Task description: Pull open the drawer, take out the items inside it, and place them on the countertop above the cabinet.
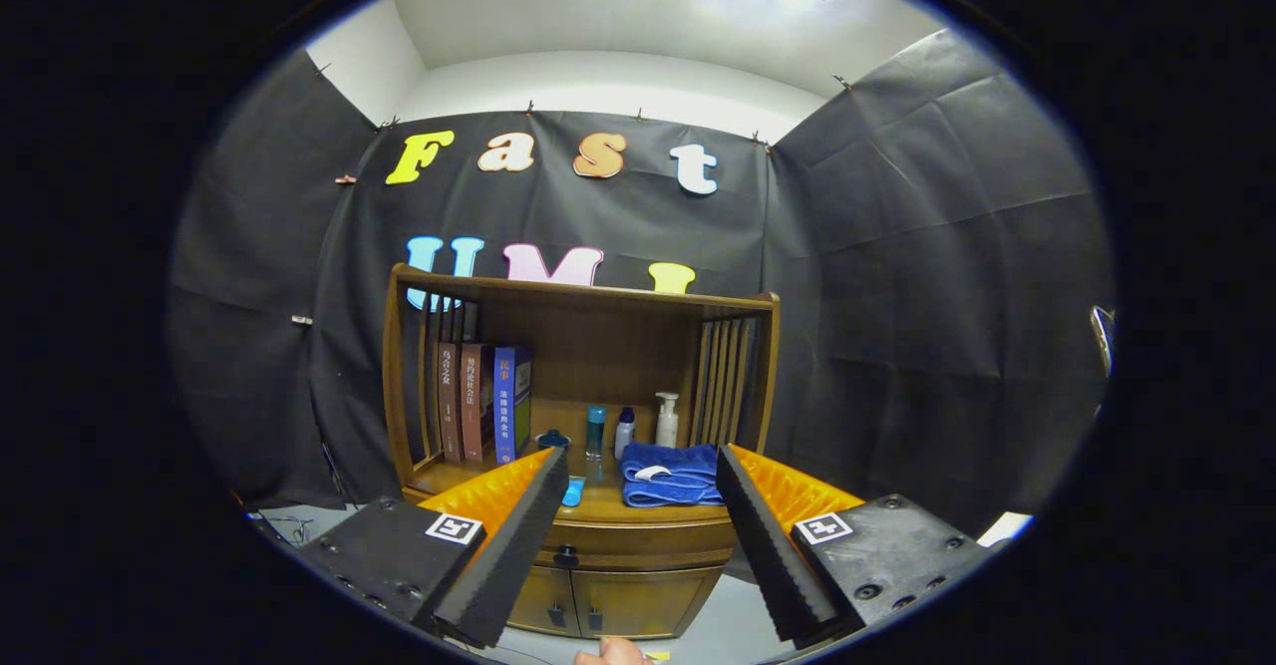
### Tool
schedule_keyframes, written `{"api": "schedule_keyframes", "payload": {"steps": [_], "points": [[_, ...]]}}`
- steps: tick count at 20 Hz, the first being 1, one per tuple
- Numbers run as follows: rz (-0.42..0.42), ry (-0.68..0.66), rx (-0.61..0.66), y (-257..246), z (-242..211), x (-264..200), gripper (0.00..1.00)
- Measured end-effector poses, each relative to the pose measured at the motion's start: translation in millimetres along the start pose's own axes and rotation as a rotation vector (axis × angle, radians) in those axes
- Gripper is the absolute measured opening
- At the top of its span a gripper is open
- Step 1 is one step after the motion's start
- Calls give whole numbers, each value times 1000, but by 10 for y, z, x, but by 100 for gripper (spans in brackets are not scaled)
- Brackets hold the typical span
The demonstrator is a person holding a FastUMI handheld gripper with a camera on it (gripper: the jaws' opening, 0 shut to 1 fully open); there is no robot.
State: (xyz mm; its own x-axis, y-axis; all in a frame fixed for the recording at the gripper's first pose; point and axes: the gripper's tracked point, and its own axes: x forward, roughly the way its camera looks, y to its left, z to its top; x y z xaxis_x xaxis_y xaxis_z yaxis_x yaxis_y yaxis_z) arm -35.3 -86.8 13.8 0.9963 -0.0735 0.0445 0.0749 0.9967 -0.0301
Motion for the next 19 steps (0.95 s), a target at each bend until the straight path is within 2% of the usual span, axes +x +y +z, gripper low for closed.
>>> {"api": "schedule_keyframes", "payload": {"steps": [4,19], "points": [[-19,12,-26,-52,-23,11,98],[12,36,25,62,-71,54,98]]}}
